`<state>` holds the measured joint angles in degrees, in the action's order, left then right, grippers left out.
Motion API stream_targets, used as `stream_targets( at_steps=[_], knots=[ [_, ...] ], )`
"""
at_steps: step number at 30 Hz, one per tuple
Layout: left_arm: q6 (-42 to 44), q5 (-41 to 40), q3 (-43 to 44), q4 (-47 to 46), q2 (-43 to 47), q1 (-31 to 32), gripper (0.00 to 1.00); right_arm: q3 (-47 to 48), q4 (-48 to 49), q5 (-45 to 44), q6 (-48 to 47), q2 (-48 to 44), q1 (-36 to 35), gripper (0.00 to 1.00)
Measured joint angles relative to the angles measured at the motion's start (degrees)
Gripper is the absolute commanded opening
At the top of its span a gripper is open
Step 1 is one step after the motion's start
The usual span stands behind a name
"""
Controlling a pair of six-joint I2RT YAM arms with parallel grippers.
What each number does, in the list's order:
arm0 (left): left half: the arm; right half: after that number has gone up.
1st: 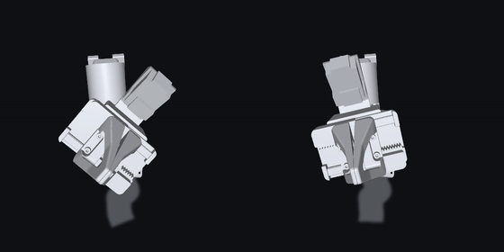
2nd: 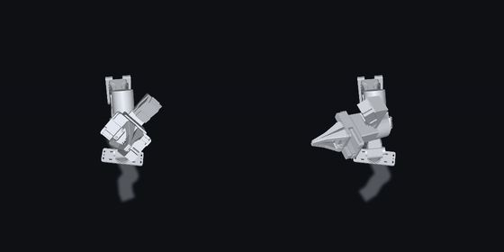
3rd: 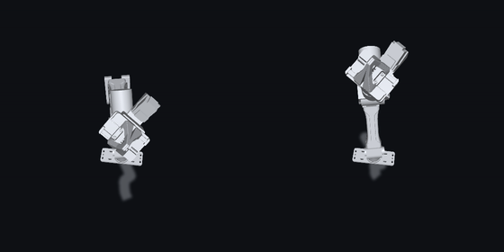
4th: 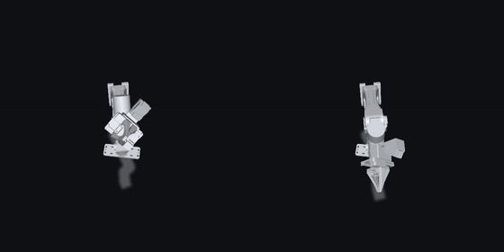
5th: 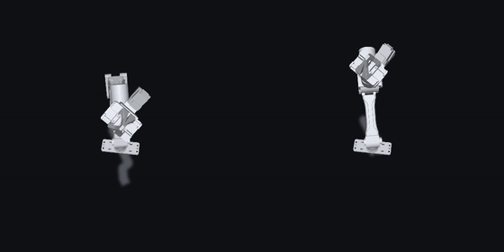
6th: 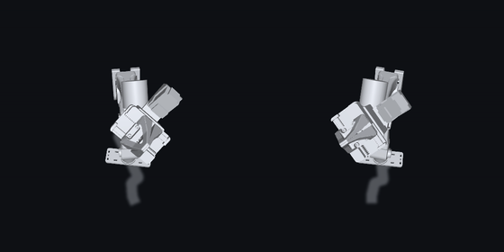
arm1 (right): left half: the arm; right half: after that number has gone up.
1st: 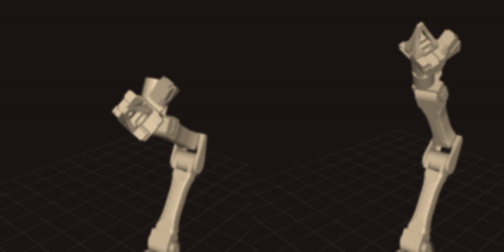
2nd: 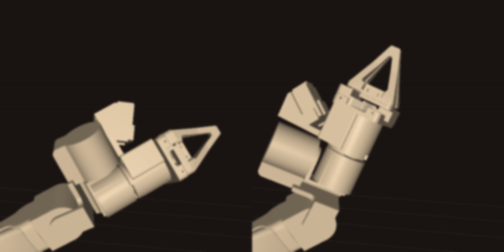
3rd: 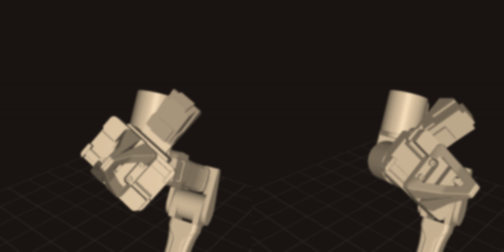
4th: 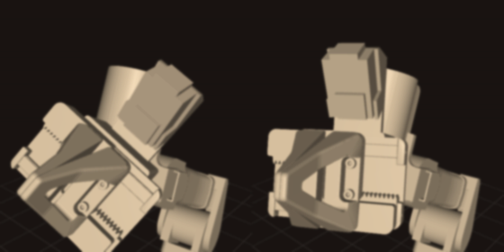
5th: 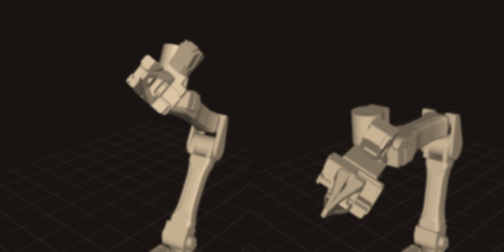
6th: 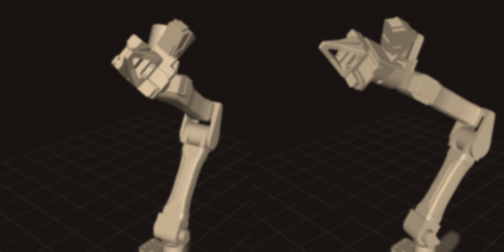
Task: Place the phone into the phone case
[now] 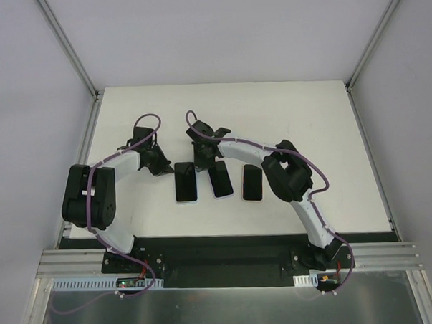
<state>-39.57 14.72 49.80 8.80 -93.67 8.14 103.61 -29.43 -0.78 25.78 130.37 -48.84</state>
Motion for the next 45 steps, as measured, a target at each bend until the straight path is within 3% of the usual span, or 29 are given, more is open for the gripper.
stream_targets(
  at_steps=[13,22,30,41,45],
  knots=[
    [0.00,-3.65,1.27,-0.02,-1.62,3.32,0.00,0.33,-0.92,0.57,-0.31,0.11,0.37,0.02],
    [-0.04,-4.39,-0.17,1.62,1.75,1.42,0.22,-0.09,1.01,3.74,-1.99,0.15,0.83,0.07],
    [-0.31,-4.28,-5.07,2.58,12.26,0.39,0.22,-0.35,5.51,9.97,-3.69,1.22,0.87,0.09],
    [-0.42,-3.61,-10.36,2.97,14.95,-0.07,0.21,-0.33,7.82,13.97,-5.31,1.90,0.13,0.21],
    [-0.33,-3.34,-10.40,2.99,14.93,-0.37,0.16,-0.37,7.80,14.38,-5.33,1.81,0.24,0.22]
  ],
)
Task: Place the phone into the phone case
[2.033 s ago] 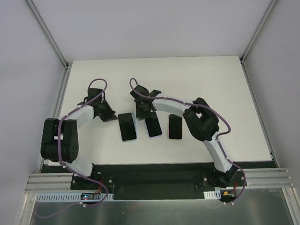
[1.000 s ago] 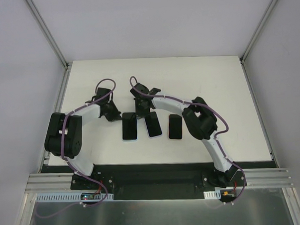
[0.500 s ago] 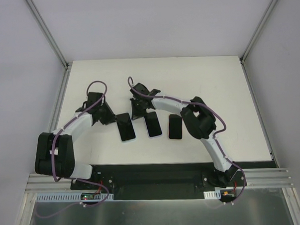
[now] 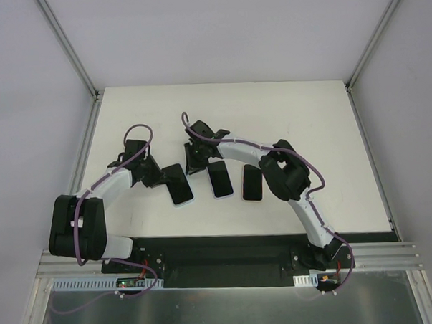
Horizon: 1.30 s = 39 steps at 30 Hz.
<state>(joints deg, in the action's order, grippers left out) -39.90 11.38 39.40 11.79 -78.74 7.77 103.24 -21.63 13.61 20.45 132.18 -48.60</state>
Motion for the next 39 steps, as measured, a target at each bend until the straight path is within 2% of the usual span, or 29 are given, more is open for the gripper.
stream_targets(
  at_steps=[20,23,25,31,36,39],
  knots=[
    [-0.13,1.60,-0.81,-2.23,-2.89,-1.16,0.09,-4.22,-0.17,2.80,0.11,-3.10,0.07,0.26],
    [-0.24,1.66,-0.81,-2.32,-2.89,-1.16,0.14,-4.72,-0.17,4.46,0.22,-4.33,-0.33,0.30],
    [-0.24,1.79,-0.79,-2.36,-2.69,-1.16,0.23,-4.72,-0.11,5.38,0.28,-5.16,-0.52,0.35],
    [-0.35,1.99,-0.42,-1.95,-1.97,-0.94,0.37,-5.68,0.31,6.84,0.33,-7.56,-0.79,0.48],
    [0.61,1.14,0.66,0.74,-1.88,-0.61,0.40,-7.19,0.68,7.21,0.37,-7.98,-0.79,0.51],
    [1.16,0.50,1.05,1.70,-1.88,-0.61,0.35,-8.33,0.76,7.37,0.37,-7.98,-0.79,0.51]
  ],
)
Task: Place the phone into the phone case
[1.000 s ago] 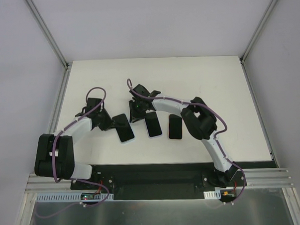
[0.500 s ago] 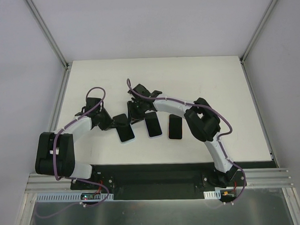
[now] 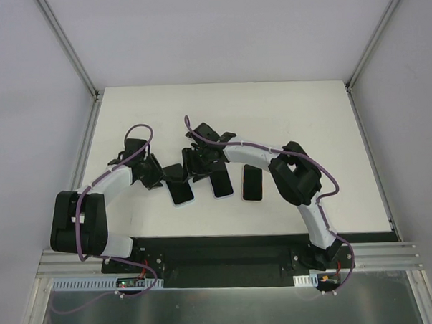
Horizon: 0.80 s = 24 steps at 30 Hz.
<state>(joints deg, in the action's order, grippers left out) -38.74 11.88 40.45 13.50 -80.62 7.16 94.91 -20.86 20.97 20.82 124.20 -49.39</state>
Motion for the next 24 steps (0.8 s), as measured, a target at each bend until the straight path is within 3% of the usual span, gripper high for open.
stream_targets(
  at_steps=[13,19,24],
  knots=[
    [0.68,-0.33,1.22,0.48,-1.95,-0.02,0.15,-1.03,0.13,0.59,-0.04,0.02,0.00,0.52],
    [0.42,0.52,1.86,0.55,-3.10,-0.13,0.04,-1.36,1.05,1.70,0.11,0.02,0.00,0.61],
    [0.26,1.25,1.86,0.55,-3.13,-0.15,0.03,-2.49,1.84,3.06,0.44,0.02,-0.07,0.66]
  ],
)
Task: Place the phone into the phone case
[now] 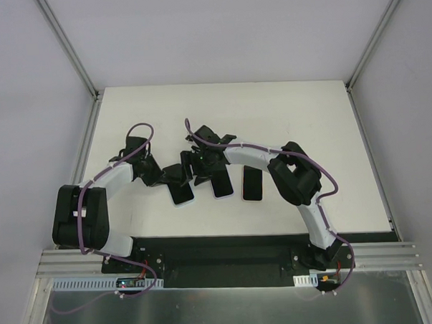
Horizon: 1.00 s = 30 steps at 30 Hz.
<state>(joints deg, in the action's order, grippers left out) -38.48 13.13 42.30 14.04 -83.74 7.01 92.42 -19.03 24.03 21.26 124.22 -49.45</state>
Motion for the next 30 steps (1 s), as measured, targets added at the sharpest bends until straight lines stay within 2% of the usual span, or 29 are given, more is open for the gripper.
stream_targets(
  at_steps=[9,15,21,28,30],
  knots=[
    [-1.11,3.98,-0.04,-0.55,-1.18,-1.99,0.02,-0.07,-0.02,1.05,1.01,0.59,-0.70,0.76],
    [-1.40,6.40,-0.59,-1.77,-1.51,-2.99,0.02,-0.07,1.44,4.76,2.71,1.70,-0.72,0.80],
    [-1.77,7.87,-1.57,-3.23,-1.29,-3.50,0.02,-0.76,4.72,9.40,7.43,2.62,0.63,0.79],
    [-3.04,9.27,-4.37,-6.69,0.26,-4.37,0.02,-7.72,19.37,16.28,19.02,2.51,3.43,0.76],
    [-3.26,9.42,-4.94,-7.50,0.55,-4.44,0.02,-8.37,21.40,16.31,20.48,2.60,3.48,0.71]
  ],
)
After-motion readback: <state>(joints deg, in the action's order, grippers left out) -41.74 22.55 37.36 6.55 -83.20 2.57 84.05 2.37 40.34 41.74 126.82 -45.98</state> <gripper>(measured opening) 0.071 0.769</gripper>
